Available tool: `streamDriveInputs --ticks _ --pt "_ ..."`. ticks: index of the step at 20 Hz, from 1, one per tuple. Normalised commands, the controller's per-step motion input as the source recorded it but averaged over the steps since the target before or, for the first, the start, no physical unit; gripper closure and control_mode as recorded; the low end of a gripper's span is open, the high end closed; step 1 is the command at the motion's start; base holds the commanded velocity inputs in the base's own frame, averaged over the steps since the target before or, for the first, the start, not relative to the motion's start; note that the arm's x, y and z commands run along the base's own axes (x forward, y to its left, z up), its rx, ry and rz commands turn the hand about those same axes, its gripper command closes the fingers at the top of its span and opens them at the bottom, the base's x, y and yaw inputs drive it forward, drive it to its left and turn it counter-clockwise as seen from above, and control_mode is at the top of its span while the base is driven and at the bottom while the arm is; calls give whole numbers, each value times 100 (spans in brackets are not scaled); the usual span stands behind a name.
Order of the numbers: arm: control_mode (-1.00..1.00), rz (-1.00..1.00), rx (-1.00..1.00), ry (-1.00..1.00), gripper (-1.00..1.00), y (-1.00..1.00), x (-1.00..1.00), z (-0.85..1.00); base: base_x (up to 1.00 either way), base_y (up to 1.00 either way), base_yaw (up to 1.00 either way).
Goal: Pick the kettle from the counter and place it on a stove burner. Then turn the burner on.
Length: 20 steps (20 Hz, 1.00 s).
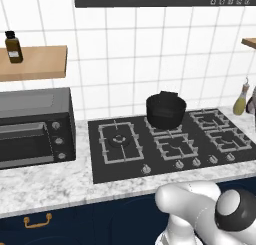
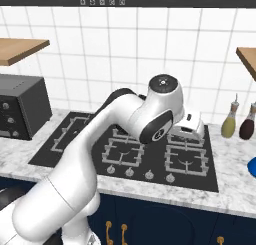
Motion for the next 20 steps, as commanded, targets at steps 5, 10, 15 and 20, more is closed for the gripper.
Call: streamDriveInputs --ticks 5,10,15,20 --pt "-100 -9 -4 0 -100 -100 -9 -13 0 0 0" --pt "-100 -11 -2 0 -100 -100 -9 -16 0 0 0" --pt "-100 -13 3 3 -100 -100 0 -12 0 0 0" --pt "-100 -23 15 7 -100 -100 18 -11 0 0 0"
